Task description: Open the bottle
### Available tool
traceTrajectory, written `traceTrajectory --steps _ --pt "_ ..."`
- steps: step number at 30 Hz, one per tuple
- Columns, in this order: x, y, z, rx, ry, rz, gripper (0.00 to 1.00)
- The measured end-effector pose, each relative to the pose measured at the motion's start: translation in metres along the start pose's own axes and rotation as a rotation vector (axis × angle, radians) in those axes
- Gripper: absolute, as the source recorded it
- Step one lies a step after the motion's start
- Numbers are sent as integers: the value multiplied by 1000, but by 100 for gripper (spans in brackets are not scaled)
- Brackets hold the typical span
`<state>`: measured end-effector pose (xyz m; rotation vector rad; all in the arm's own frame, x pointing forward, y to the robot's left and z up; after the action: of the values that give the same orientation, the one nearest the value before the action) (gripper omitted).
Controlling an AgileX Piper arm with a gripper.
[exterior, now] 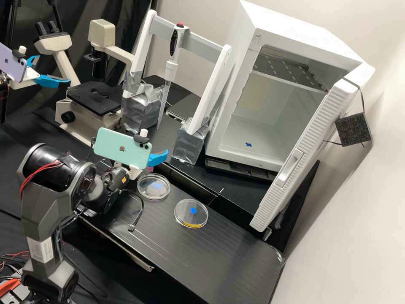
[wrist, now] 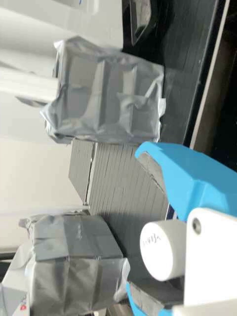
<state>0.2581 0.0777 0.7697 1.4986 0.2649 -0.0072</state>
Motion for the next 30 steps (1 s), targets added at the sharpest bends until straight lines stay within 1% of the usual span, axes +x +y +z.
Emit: traceTrajectory --steps 30 --pt "-2 -2 -1 -2 6 -6 0"
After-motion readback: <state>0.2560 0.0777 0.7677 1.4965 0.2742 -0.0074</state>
